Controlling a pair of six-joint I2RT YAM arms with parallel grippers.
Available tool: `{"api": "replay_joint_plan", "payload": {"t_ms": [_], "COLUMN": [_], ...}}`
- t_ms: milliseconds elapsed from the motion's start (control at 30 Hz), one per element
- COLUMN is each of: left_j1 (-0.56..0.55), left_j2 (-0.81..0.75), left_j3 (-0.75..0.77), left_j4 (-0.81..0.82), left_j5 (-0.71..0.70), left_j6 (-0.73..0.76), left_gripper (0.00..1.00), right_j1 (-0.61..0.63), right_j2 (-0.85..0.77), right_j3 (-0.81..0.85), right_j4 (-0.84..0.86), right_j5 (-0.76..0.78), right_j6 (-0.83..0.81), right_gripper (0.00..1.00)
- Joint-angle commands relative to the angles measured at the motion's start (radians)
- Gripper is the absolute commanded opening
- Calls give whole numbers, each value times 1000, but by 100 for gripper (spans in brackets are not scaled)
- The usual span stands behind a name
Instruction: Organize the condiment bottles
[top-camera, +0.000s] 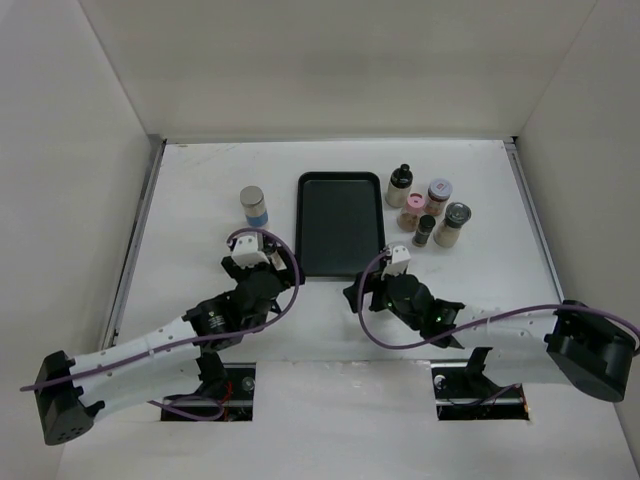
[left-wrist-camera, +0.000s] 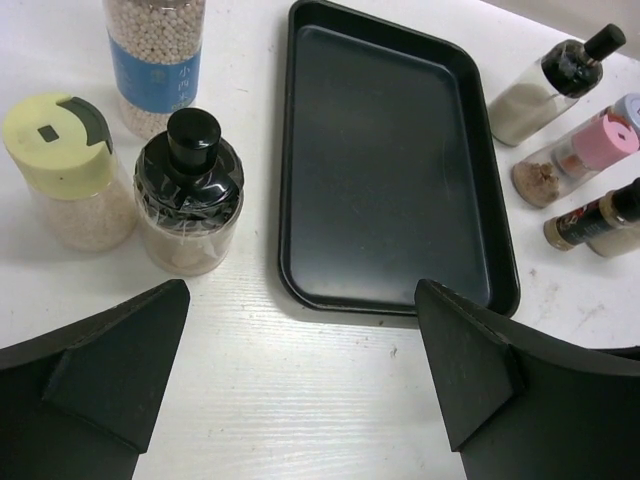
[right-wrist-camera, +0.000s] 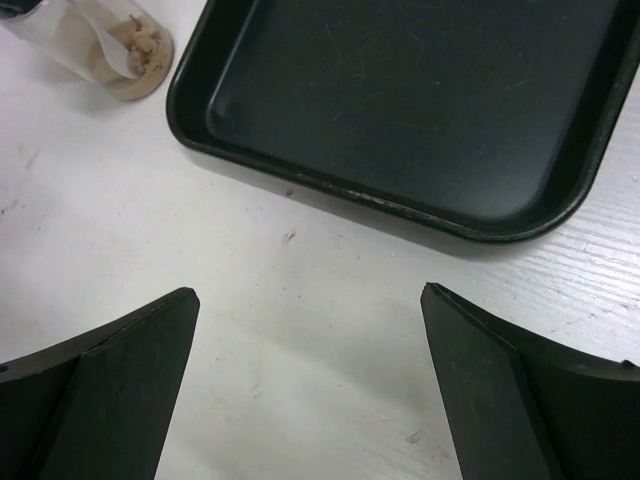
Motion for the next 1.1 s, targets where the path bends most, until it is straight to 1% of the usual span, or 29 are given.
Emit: {"api": "replay_joint_plan", "payload": {"t_ms": [0, 167, 233, 333, 367, 400, 433, 467, 500, 533, 567, 600, 633, 700, 733, 767, 800, 833, 867, 900, 933, 1000, 1067], "left_j1": [20, 64, 78, 92, 95, 98, 98, 99, 104, 113, 125, 142, 159, 184, 191, 196, 202, 202, 205, 208, 211, 214, 222], "left_j2": [15, 78, 95, 123, 132, 135, 135, 132, 130, 132, 141, 155, 170, 199, 210, 221, 233, 242, 250, 255, 255, 242, 226], "left_j3": [37, 36, 25, 11, 10, 2, -15, -35, -59, -81, -94, -102, -107, -116, -125, -136, -144, -150, -159, -170, -183, -213, -233], "left_j4": [52, 104, 138, 233, 271, 315, 369, 427, 491, 545, 587, 615, 636, 665, 684, 708, 730, 751, 773, 797, 825, 874, 894], "left_j5": [-1, 51, 77, 117, 131, 142, 156, 177, 203, 232, 267, 304, 343, 401, 416, 426, 436, 444, 458, 478, 502, 528, 536], "left_j6": [2, 20, 32, 66, 90, 109, 123, 135, 143, 147, 149, 149, 149, 148, 144, 144, 144, 146, 149, 151, 152, 152, 154], "left_gripper": [100, 100, 100, 100, 100, 100, 100, 100, 100, 100, 97, 90, 80, 50, 41, 35, 32, 32, 32, 35, 40, 51, 64], "right_j1": [12, 12, 6, -31, -51, -80, -113, -150, -181, -225, -267, -307, -351, -440, -477, -514, -542, -565, -580, -594, -602, -614, -626], "right_j2": [-27, -98, -139, -228, -245, -250, -244, -227, -211, -190, -167, -136, -98, -14, 43, 103, 162, 227, 290, 340, 383, 449, 509], "right_j3": [37, 16, 14, 70, 103, 141, 185, 237, 282, 343, 401, 455, 513, 628, 693, 756, 820, 882, 944, 995, 1035, 1095, 1138], "right_j4": [69, 93, 109, 77, 54, 25, -12, -56, -99, -165, -219, -260, -297, -374, -420, -469, -516, -558, -593, -621, -635, -661, -678], "right_j5": [4, 31, 19, -2, -27, -48, -67, -76, -73, -65, -56, -53, -52, -53, -50, -41, -30, -22, -15, 0, 19, 27, 14], "right_j6": [-29, -37, -43, -69, -78, -83, -80, -80, -80, -74, -66, -67, -75, -115, -144, -165, -185, -204, -222, -239, -253, -276, -293], "right_gripper": [100, 100, 100, 100, 87, 59, 36, 20, 13, 9, 9, 11, 14, 22, 26, 31, 42, 55, 65, 76, 83, 91, 95]}}
